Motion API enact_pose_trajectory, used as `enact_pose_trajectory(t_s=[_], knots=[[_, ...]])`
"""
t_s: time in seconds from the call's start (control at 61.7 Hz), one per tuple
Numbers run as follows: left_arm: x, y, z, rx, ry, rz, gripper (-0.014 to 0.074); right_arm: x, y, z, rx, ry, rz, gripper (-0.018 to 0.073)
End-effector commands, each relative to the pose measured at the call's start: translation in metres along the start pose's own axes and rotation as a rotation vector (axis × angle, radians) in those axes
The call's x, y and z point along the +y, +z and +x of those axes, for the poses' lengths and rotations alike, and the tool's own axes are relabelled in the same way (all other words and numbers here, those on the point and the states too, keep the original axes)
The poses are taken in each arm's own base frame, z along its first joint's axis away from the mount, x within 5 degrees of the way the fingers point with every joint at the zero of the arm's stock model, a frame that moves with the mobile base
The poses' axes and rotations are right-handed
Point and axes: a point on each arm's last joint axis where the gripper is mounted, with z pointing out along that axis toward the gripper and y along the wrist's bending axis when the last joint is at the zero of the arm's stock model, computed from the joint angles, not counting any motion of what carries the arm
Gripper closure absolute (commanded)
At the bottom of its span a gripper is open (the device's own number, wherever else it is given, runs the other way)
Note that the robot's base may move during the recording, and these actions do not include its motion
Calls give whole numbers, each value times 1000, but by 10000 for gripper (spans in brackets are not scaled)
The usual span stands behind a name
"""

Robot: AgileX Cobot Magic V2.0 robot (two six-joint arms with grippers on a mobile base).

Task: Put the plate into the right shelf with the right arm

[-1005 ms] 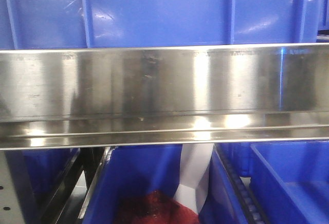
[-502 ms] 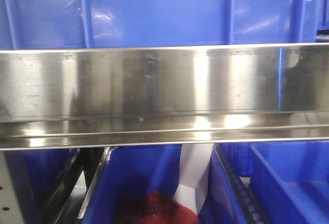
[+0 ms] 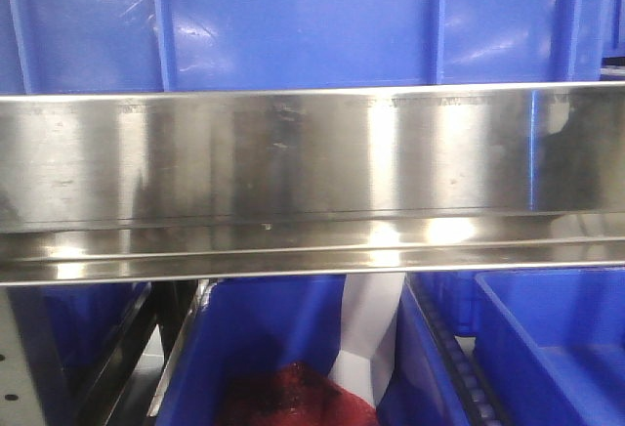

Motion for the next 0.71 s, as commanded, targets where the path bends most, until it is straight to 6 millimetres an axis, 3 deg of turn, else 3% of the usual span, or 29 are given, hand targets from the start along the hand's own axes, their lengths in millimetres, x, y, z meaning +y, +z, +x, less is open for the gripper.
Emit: enact_pose_trajectory(t_s=[0.0, 0.697], knots=[[0, 0, -5, -84, -9, -4, 643, 0, -2, -11, -105, -13, 4, 503], [0, 0, -5, -84, -9, -4, 643, 0, -2, -10, -91, -13, 5, 503]])
